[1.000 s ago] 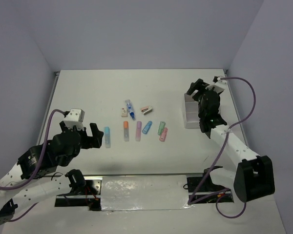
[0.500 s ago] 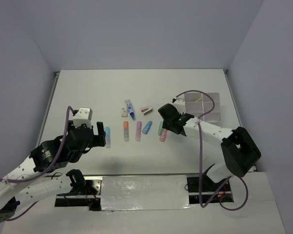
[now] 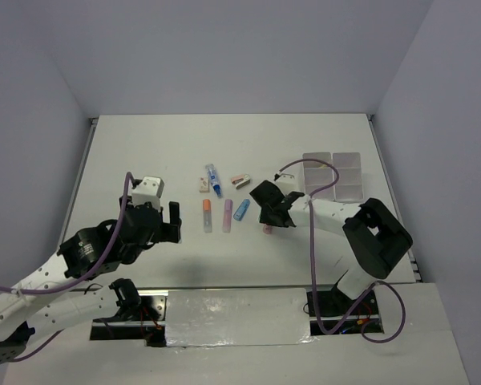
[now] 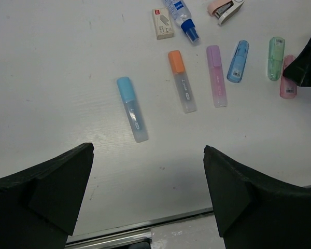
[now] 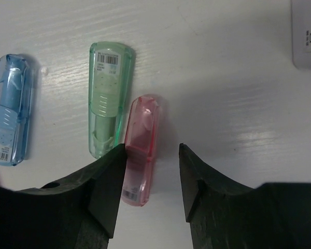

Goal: Sort the stationery into containers
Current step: Pick up the stationery from the center of the board, then place the stationery in the storage box, then pick up the stationery from the center of the board.

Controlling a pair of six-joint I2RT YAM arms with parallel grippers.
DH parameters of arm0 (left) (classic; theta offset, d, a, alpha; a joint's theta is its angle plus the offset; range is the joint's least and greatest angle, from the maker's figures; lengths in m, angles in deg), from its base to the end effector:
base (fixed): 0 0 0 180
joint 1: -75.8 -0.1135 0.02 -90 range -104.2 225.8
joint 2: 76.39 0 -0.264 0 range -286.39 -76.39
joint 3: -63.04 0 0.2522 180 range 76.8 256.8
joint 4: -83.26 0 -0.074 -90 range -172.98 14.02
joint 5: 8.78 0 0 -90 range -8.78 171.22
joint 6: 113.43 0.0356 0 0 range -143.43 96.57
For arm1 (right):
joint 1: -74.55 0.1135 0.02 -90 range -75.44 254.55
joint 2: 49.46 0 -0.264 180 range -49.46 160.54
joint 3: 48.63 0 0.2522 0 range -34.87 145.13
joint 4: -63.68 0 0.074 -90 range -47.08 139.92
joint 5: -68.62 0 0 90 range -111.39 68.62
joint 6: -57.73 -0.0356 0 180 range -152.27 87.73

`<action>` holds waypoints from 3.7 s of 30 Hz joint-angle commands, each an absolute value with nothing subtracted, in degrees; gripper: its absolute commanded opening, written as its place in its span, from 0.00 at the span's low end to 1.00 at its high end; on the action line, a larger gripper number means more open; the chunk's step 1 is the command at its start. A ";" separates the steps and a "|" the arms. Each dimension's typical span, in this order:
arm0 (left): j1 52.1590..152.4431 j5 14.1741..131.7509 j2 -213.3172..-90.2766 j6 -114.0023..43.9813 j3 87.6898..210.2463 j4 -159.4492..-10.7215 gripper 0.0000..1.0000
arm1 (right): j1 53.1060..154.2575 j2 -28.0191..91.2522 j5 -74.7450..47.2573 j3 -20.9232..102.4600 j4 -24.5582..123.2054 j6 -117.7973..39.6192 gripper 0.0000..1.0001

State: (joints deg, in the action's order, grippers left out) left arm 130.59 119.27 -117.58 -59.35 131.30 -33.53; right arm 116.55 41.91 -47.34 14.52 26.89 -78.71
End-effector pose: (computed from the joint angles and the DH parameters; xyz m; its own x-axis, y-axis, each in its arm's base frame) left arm 0.0919 -0.0922 0.3420 -0.4845 -0.1147 -0.8673 0.0891 0.9797 -0.1794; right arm 0.2284 0.1847 0.1621 -0.8005 0.1559 -0.5786 0.1682 0.9852 0.0327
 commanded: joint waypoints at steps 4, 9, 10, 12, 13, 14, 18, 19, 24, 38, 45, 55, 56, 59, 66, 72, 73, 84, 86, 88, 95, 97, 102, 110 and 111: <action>130.38 118.05 -117.79 -57.53 131.12 -35.52 0.99 | 117.45 45.01 -46.87 13.91 28.65 -79.91 0.52; 130.38 117.70 -117.70 -57.27 130.94 -35.87 0.99 | 117.45 46.07 -46.26 13.21 29.53 -80.09 0.51; 130.38 117.61 -117.70 -57.18 130.94 -35.87 0.99 | 117.45 46.16 -46.26 13.30 29.35 -80.00 0.49; 130.38 117.43 -117.79 -57.09 130.94 -35.96 0.99 | 117.45 45.46 -45.47 12.86 29.88 -79.74 0.39; 130.47 117.43 -117.79 -57.01 130.94 -35.96 0.99 | 117.45 45.20 -45.21 12.42 30.14 -79.74 0.24; 130.47 117.35 -117.87 -57.01 131.03 -36.05 0.99 | 117.45 44.58 -44.86 12.07 30.40 -79.39 0.16; 130.38 117.17 -117.79 -56.92 130.85 -36.14 0.99 | 116.92 40.37 -43.19 11.45 30.32 -78.33 0.00; 130.47 117.17 -117.79 -56.83 130.94 -36.14 0.99 | 116.66 39.32 -42.92 11.54 30.15 -77.20 0.00; 130.38 116.82 -117.79 -56.65 130.85 -36.22 0.99 | 112.97 29.39 -40.99 10.75 33.03 -71.40 0.00; 130.47 116.64 -116.12 -56.48 130.76 -36.40 0.99 | 83.91 18.39 -49.59 19.79 26.80 -72.08 0.00; 130.47 116.12 -114.89 -56.13 130.68 -36.84 0.99 | 70.44 23.21 -48.54 26.56 24.96 -87.28 0.00; 130.47 115.24 -115.15 -55.42 130.50 -37.36 0.99 | 66.29 32.97 -42.39 31.58 26.71 -95.90 0.06; 130.47 114.72 -115.06 -55.25 130.41 -37.63 0.99 | 66.29 33.33 -42.13 31.84 26.98 -96.26 0.06; 130.47 114.18 -114.97 -54.90 130.32 -37.98 0.99 | 66.38 34.91 -41.07 32.63 27.68 -97.40 0.07; 130.47 113.66 -115.85 -54.54 130.32 -38.16 0.99 | 66.29 38.69 -38.35 33.78 27.95 -97.84 0.11; 130.47 113.13 -115.59 -54.11 130.15 -38.42 0.99 | 66.29 38.69 -36.59 32.02 30.40 -98.02 0.19; 130.47 113.04 -115.68 -54.10 130.24 -38.42 0.99 | 66.29 38.78 -36.33 32.19 30.58 -97.49 0.20; 130.56 112.51 -115.15 -53.84 130.06 -38.68 0.99 | 65.94 37.99 -34.92 31.40 30.85 -95.65 0.40; 130.73 112.51 -115.06 -53.84 130.06 -38.60 0.99 | 65.50 38.34 -34.22 31.84 29.89 -95.38 0.42; 130.65 112.51 -114.97 -53.84 130.06 -38.60 0.99 | 65.24 38.08 -33.78 31.84 29.88 -94.85 0.42; 130.82 112.60 -115.24 -54.02 130.15 -38.51 0.99 | 64.80 35.79 -33.25 32.02 29.35 -93.18 0.47; 130.82 112.69 -115.15 -54.02 130.24 -38.51 0.99 | 64.89 34.21 -32.20 31.76 29.96 -92.83 0.47; 130.82 113.65 -115.06 -54.54 130.24 -38.16 0.99 | 68.04 26.75 -28.51 27.98 32.33 -87.05 0.51; 129.86 124.46 -113.13 -62.01 131.99 -31.92 0.99 | 91.85 12.77 -37.11 17.11 29.96 -74.54 0.88; 129.51 125.07 -112.08 -62.62 131.99 -31.66 0.99 | 95.52 12.33 -37.03 15.34 29.97 -76.29 0.89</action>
State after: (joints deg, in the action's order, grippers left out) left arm 130.26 119.20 -114.13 -58.92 130.01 -33.62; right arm 89.82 13.58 -33.31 21.06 31.64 -78.25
